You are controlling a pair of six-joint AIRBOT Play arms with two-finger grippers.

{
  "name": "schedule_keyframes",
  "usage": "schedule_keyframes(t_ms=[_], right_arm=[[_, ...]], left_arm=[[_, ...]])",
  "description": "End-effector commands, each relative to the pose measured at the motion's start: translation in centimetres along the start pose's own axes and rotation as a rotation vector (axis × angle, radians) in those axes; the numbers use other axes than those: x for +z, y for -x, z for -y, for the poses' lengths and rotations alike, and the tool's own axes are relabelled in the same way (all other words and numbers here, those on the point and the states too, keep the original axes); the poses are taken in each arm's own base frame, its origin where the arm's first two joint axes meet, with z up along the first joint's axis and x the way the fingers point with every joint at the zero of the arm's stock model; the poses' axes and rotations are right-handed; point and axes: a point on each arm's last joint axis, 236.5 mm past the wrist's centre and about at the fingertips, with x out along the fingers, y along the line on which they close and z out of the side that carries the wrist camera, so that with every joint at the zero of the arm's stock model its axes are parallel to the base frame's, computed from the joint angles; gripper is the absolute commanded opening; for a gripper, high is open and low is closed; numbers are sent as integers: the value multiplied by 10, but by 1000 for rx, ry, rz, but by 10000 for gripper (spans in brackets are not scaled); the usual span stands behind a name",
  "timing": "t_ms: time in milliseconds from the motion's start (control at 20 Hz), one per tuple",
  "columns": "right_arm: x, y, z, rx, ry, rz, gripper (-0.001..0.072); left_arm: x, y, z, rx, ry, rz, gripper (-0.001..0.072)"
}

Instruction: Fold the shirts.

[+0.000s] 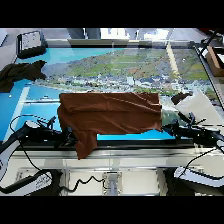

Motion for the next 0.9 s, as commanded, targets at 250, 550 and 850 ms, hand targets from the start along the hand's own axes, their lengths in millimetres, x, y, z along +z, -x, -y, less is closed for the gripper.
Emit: schedule_keyframes(t_ms=[250, 550, 850], right_arm=[[-11, 31, -58, 88, 204, 48, 27], [-34, 59, -97, 99, 318, 93, 27], [-39, 73, -124, 149, 344, 161, 27]], left_arm=[[-56, 19, 51, -210, -181, -192, 15], [-83, 50, 73, -223, -341, -129, 14], [-64, 64, 86, -206, -349, 57, 15]])
